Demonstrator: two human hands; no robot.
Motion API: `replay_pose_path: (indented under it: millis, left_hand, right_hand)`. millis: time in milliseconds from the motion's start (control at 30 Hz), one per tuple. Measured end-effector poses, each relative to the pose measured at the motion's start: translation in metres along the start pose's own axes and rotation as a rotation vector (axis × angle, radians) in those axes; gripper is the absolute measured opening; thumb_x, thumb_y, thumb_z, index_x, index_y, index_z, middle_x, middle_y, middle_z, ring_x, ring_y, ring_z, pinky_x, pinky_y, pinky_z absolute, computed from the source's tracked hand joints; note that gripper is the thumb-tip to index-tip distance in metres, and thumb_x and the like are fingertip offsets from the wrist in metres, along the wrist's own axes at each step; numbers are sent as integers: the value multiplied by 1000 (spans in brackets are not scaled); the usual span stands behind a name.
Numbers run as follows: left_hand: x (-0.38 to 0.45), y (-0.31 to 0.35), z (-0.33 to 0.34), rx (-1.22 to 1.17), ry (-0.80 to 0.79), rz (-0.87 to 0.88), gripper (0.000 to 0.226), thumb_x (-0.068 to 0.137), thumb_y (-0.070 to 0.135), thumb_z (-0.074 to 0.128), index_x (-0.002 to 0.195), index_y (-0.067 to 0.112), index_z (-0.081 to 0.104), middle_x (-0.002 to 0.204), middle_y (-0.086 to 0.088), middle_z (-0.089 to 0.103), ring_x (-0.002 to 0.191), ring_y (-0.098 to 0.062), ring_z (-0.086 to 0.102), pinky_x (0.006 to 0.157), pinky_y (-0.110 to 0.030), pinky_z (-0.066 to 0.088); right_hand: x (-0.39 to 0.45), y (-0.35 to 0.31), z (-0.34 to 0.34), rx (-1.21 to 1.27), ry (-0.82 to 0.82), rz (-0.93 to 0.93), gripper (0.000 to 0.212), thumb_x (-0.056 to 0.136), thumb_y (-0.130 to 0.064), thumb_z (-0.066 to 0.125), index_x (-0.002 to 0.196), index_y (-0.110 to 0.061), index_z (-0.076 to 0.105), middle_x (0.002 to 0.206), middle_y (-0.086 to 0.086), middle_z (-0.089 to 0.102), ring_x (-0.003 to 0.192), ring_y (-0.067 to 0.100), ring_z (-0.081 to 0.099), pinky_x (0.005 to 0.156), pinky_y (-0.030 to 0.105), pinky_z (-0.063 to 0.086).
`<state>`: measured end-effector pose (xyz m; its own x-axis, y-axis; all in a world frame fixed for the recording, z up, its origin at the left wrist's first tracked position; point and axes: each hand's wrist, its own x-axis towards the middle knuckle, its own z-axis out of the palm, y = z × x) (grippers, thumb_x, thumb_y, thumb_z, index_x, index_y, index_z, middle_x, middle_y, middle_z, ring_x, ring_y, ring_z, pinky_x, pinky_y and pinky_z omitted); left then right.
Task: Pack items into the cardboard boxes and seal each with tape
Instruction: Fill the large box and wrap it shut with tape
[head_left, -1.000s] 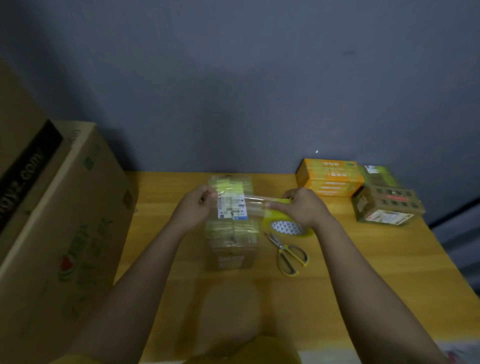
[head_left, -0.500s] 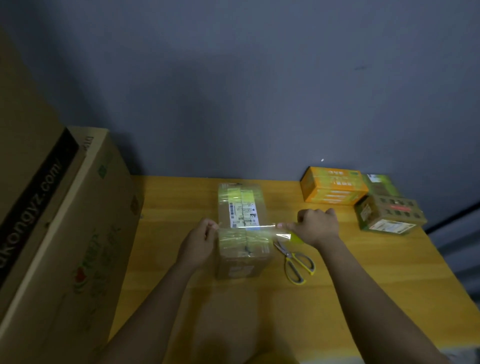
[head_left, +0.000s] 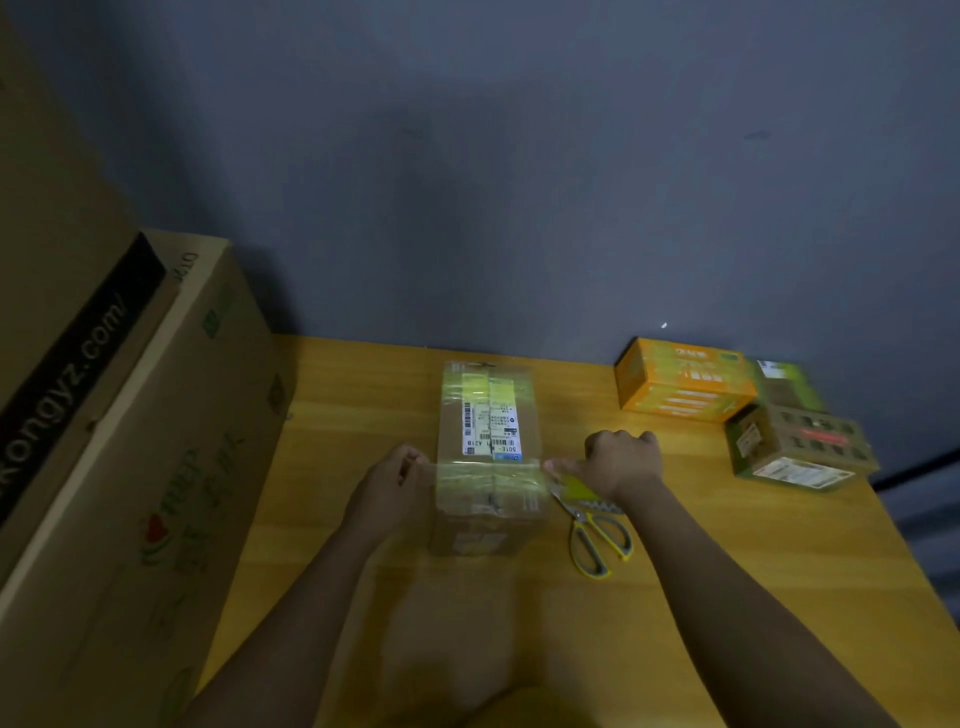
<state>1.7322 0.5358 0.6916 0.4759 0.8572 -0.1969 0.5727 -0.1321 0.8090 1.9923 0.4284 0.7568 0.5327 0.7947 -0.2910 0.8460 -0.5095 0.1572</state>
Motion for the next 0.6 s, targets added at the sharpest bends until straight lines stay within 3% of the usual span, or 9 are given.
replay_pose_path:
  millis: [233,400,600]
  left_hand:
    - [2,-6,2,-24,16,-29,16,100,27,46,91,18,55,80,6,57,73,-14,54,61,-28,39]
    - [4,-11,10,-170,-36,-120,18,100,23,47,83,21,52,74,4,51,67,-14,48,60,-30,37]
    - [9,-1,28,-297,-87,-255,17,104,22,36,91,17,46,78,-4,50,60,-19,47,55,-28,39]
  right_hand:
    - [8,-3,4,4,6,-43,70,73,-88,36,72,-19,53,82,1,63,88,21,59,94,41,30]
    - [8,-3,13,25,-10,-42,70,75,-86,35,67,-18,49,65,-2,50,74,21,53,94,41,32]
    - [9,-2,20,104,-27,-50,72,78,-83,37,82,-16,62,71,-1,56,83,22,61,97,41,32]
